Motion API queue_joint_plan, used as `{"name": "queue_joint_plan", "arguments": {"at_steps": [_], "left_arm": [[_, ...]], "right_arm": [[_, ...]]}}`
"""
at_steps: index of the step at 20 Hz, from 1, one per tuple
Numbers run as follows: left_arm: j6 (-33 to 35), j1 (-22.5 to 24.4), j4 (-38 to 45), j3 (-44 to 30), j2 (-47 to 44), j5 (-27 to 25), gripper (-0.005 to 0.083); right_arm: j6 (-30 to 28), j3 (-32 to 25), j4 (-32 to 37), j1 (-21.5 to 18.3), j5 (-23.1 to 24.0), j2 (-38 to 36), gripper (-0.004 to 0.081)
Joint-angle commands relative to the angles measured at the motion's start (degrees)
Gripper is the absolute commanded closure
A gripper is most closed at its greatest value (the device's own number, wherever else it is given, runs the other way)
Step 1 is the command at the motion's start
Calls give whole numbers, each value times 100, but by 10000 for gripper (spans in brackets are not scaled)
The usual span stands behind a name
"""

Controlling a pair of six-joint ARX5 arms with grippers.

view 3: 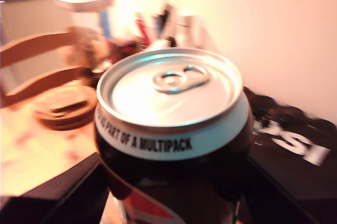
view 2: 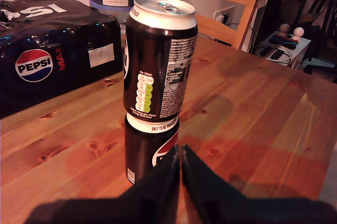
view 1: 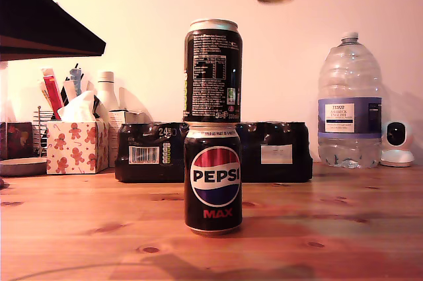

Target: Stack up the Pepsi cans on top of each other

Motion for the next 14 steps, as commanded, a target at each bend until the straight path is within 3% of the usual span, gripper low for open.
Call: {"name": "queue_joint_plan", "arguments": {"at_steps": [1,7,10,14], "left_arm": [[4,-11,28,-142,-13,-4,797],[22,-11,4,-142,-13,-11,797],[46,-11,4,-142,-13,-55,797],[44,-11,-11,-142,-13,-66,797]], "right_arm": [[22,31,138,238,-66,-205,541],[4,26,107,876,-61,-129,542],[4,-17,131,973,-63,-79,543],[50,-411,678,1047,-63,-77,543]]}}
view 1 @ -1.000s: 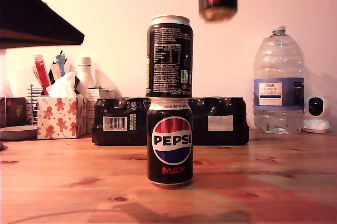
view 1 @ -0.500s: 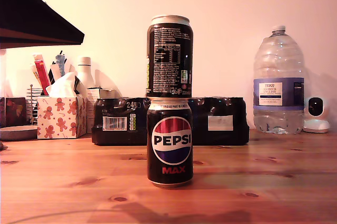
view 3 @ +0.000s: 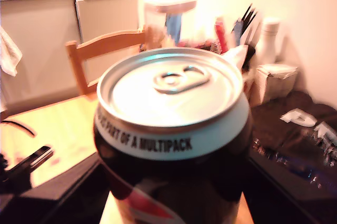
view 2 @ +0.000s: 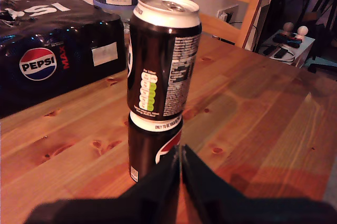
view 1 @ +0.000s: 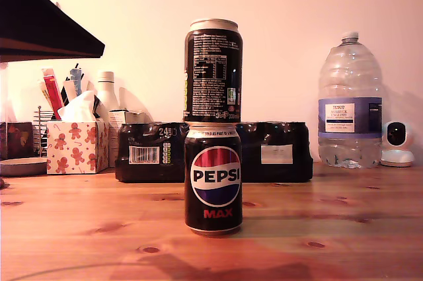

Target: Stack up the Pepsi cans on top of each other

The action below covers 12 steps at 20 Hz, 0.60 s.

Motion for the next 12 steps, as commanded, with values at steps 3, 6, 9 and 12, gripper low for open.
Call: {"name": "queue_joint_plan", "arguments": {"at_steps": [3,6,9,12], "left_arm": [[24,-11,24,-142,-15,-4,797],[24,-11,22,-142,-15,-44,797],[24,-11,22,-142,-15,-46,797],[24,-11,22,-142,-15,-48,797]], "right_arm": [[144,-249,765,127,-31,-44,546],[170,-420,970,136,-31,-42,548],[170,-448,1008,136,-31,26,548],[173,-448,1152,133,-28,173,561]]}}
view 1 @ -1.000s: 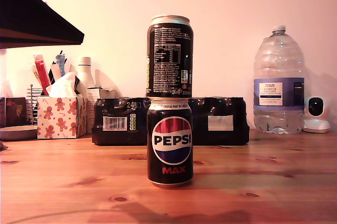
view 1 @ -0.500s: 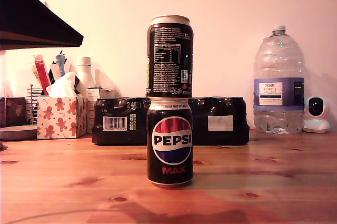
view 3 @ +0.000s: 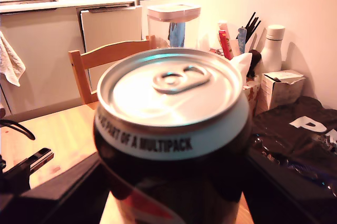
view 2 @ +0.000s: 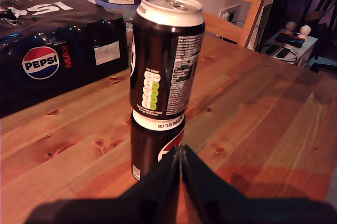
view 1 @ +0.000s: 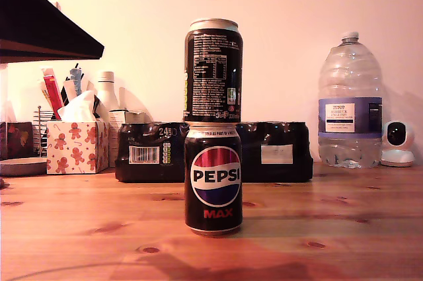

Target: Stack up the Pepsi cans on top of each other

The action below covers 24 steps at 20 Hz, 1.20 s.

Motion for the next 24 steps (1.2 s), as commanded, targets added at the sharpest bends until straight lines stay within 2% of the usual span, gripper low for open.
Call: {"name": "queue_joint_plan", "arguments": {"at_steps": [1,15,24], "left_arm": [[24,-11,26,-142,-13,-9,797],[48,-11,-46,-142,-13,-44,797],[92,-11,-120,-142,-13,-44,797]], "right_arm": [[24,-42,337,26,-22,107,561],[11,-42,190,20,42,306,561],[-4,-42,37,-136,42,306,561]]}}
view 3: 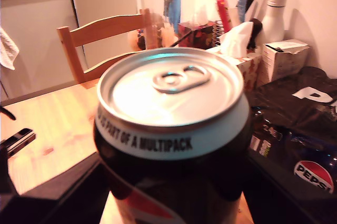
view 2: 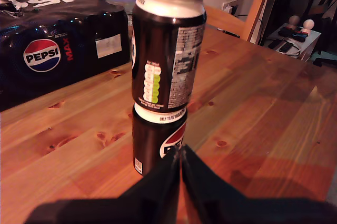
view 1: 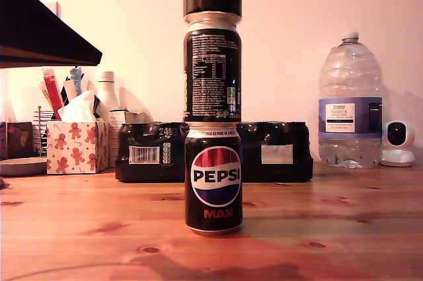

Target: Stack up the Pepsi cans on top of each other

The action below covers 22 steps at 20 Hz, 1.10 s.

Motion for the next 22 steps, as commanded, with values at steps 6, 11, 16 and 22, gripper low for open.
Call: {"name": "queue_joint_plan", "arguments": {"at_steps": [6,11,16,22], "left_arm": [[50,-11,15,-142,-15,0,797],[50,-11,15,-142,-15,0,797],[50,-11,13,-142,-15,2,797],[50,-11,11,-142,-15,2,797]], "right_arm": [[-2,17,15,-15,81,-76,560],[24,17,-177,-15,153,-76,560],[22,20,-208,-13,153,-76,560],[90,20,-205,-4,151,-76,560]]}}
